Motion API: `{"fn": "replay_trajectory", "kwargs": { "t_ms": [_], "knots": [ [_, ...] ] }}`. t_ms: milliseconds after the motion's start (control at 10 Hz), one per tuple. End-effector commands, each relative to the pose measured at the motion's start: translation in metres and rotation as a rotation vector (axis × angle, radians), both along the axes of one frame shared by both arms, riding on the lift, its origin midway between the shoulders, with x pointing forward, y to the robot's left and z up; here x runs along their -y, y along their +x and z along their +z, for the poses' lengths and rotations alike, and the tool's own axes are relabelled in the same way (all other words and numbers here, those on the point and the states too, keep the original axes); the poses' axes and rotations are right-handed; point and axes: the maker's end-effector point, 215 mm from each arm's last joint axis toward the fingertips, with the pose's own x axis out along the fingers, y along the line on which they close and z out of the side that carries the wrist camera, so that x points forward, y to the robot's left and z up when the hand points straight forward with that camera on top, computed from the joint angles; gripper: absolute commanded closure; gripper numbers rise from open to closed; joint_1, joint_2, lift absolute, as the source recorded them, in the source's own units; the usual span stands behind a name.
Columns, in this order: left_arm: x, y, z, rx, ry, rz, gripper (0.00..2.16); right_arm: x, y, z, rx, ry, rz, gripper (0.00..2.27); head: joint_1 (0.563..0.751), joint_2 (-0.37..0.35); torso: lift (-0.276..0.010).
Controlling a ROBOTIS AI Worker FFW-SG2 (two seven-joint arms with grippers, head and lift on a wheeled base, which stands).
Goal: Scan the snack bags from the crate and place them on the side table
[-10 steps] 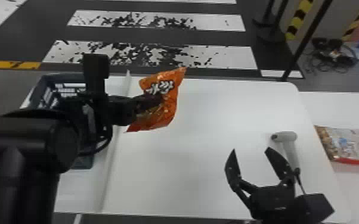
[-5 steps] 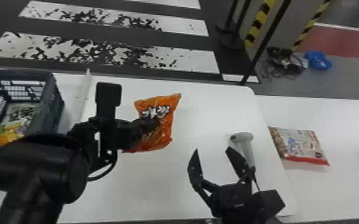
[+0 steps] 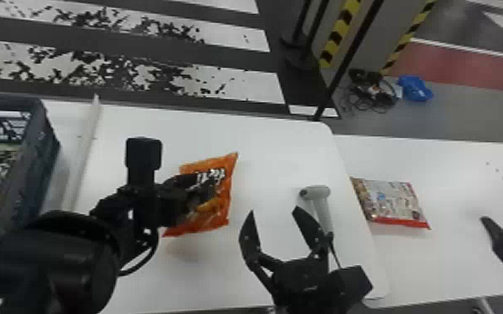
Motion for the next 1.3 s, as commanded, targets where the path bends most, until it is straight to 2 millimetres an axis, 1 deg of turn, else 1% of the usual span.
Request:
{"fn": "replay_trajectory", "kwargs": {
  "t_ms": [0, 100, 200, 300, 400, 500, 600, 700, 800, 900, 1000, 1100, 1200],
  "knots": [
    [0.0, -0.001, 0.002, 0.002, -0.01, 0.004, 0.03, 0.0, -0.002, 0.0, -0.002, 0.001, 0.0, 0.09, 0.695, -0.259, -0.05],
    [-0.003, -0.002, 0.004, 0.004, -0.016, 0.011, 0.03, 0.0, -0.003, 0.0, 0.001, 0.003, -0.002, 0.09, 0.695, -0.26, -0.05],
    [-0.007, 0.0, 0.017, 0.046, -0.031, 0.029, 0.03, 0.0, -0.003, 0.001, 0.002, 0.004, -0.002, 0.09, 0.695, -0.259, -0.05],
    [-0.023, 0.01, 0.038, 0.137, -0.056, 0.064, 0.03, 0.0, -0.003, 0.001, 0.002, 0.004, -0.002, 0.08, 0.695, -0.256, -0.05],
    [-0.046, 0.013, 0.046, 0.191, -0.044, 0.105, 0.03, 0.001, -0.003, 0.001, 0.002, 0.003, -0.003, 0.08, 0.695, -0.245, -0.05],
    [-0.074, 0.012, 0.051, 0.228, -0.003, 0.141, 0.03, 0.001, -0.003, 0.002, 0.004, 0.003, -0.003, 0.08, 0.695, -0.235, -0.05],
    [-0.101, 0.013, 0.061, 0.3, 0.035, 0.178, 0.03, 0.0, 0.0, 0.002, 0.003, 0.001, -0.001, 0.08, 0.695, -0.185, -0.05],
    [-0.135, 0.013, 0.07, 0.35, 0.084, 0.232, 0.03, -0.001, 0.005, -0.002, -0.014, -0.004, 0.002, 0.08, 0.695, -0.167, -0.05],
    [-0.163, 0.009, 0.077, 0.388, 0.107, 0.27, 0.03, -0.002, 0.013, -0.01, -0.053, -0.017, 0.008, 0.08, 0.695, -0.122, -0.05],
    [-0.192, 0.003, 0.082, 0.402, 0.132, 0.309, 0.03, -0.001, 0.021, -0.015, -0.078, -0.029, 0.012, 0.08, 0.695, -0.076, -0.05],
    [-0.21, -0.004, 0.085, 0.419, 0.153, 0.329, 0.03, -0.002, 0.028, -0.019, -0.098, -0.037, 0.016, 0.07, 0.695, -0.031, -0.05],
    [-0.226, -0.011, 0.087, 0.433, 0.168, 0.348, 0.03, -0.003, 0.038, -0.038, -0.177, -0.031, 0.03, 0.07, 0.695, -0.012, -0.05],
    [-0.238, -0.019, 0.093, 0.459, 0.177, 0.367, 0.03, -0.005, 0.044, -0.056, -0.254, -0.013, 0.06, 0.07, 0.695, 0.022, -0.05]
  ]
}}
